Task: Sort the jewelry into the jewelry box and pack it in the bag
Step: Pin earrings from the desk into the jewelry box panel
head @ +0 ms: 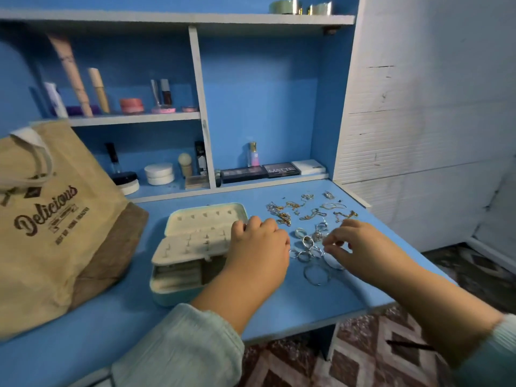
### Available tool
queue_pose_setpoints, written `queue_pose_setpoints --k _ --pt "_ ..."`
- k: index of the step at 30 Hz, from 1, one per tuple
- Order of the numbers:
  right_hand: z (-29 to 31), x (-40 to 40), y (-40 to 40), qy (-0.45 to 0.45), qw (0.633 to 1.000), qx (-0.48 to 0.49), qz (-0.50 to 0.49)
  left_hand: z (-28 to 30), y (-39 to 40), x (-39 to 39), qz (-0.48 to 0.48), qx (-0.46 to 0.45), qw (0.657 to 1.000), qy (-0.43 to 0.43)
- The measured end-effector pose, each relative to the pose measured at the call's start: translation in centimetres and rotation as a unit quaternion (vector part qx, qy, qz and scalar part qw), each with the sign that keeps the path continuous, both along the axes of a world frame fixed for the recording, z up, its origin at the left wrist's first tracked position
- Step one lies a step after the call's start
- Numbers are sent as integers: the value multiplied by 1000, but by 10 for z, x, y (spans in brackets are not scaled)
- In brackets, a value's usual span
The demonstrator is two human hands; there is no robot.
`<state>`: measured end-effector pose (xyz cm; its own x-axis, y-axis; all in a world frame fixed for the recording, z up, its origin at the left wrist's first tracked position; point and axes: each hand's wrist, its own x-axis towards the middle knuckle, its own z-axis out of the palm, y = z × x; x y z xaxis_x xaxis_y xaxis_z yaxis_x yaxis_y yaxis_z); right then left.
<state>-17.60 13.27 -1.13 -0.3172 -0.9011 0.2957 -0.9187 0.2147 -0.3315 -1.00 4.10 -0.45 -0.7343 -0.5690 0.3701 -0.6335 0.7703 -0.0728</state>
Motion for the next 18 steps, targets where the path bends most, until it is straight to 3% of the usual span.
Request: queue_pose_setpoints --k 5,18 --pt "-17 -26 9 22 1000 -8 -12 -6 0 -28 25 17 999 -41" --pt "-45 -39 7 2 987 -146 -60 -9 1 -50 121 22 985 -118"
